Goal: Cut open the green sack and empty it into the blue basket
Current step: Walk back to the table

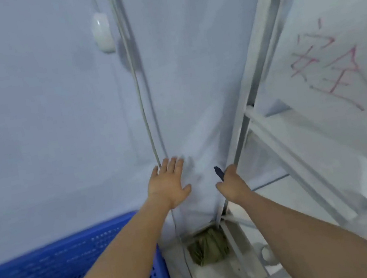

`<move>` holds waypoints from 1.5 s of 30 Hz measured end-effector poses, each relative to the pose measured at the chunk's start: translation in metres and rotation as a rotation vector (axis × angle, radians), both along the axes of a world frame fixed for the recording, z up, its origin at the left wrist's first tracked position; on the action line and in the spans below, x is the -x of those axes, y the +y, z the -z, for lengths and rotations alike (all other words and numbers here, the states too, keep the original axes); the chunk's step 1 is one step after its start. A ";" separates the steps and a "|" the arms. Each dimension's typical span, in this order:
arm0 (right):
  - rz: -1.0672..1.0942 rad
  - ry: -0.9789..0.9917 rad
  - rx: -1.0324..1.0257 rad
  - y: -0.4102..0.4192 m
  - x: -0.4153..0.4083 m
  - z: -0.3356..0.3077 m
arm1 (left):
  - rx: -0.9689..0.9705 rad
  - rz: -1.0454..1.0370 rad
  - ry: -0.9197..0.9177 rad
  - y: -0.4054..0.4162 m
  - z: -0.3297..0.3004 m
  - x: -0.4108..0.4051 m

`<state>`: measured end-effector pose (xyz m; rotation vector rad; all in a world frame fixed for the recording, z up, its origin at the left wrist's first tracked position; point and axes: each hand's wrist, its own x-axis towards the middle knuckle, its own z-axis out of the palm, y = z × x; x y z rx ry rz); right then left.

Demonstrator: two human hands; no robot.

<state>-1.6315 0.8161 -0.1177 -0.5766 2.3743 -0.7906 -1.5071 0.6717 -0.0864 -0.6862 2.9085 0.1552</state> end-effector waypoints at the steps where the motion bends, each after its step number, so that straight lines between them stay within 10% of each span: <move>1: -0.027 0.009 0.002 0.001 -0.004 -0.018 | 0.013 -0.014 0.023 0.001 -0.020 -0.010; 13: -0.492 0.435 0.194 0.023 -0.112 -0.180 | 0.120 -0.466 0.136 0.059 -0.152 -0.210; 24: -0.910 0.606 0.195 0.004 -0.380 -0.222 | 0.212 -0.882 0.110 0.132 -0.192 -0.506; 35: -0.908 -0.431 0.493 -0.031 -0.782 -0.256 | 0.270 -1.406 0.115 0.228 -0.219 -0.906; 45: -1.103 -0.422 0.322 -0.073 -0.999 -0.227 | 0.133 -1.661 0.072 0.280 -0.177 -1.082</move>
